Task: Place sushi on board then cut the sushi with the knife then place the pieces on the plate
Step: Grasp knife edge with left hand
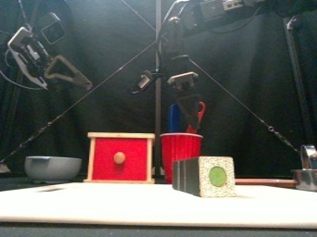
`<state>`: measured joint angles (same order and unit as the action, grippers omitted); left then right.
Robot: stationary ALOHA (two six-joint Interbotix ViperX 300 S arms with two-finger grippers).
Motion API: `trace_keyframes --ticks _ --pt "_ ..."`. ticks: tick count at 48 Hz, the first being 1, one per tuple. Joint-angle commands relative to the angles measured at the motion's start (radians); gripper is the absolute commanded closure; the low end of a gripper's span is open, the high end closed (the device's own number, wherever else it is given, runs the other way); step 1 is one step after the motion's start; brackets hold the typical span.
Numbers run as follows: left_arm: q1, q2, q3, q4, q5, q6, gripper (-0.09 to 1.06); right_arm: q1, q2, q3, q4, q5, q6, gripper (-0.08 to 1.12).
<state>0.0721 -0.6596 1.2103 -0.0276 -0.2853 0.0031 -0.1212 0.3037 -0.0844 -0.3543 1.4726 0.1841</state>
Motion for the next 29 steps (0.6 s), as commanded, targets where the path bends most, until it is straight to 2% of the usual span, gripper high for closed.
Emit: trace_keyframes --ticks 1,19,29 --pt "0.005 0.002 -0.014 0.0 -0.003 -0.002 0.98 -0.008 -0.063 -0.035 0.003 0.009 0.003 0.71" --pt "0.012 -0.005 -0.015 0.0 -0.003 0.002 0.98 -0.002 -0.176 -0.091 -0.002 0.107 0.003 0.71" --pt "0.023 -0.044 -0.015 0.002 -0.008 0.003 0.97 0.044 -0.293 -0.118 -0.014 0.123 0.017 0.71"
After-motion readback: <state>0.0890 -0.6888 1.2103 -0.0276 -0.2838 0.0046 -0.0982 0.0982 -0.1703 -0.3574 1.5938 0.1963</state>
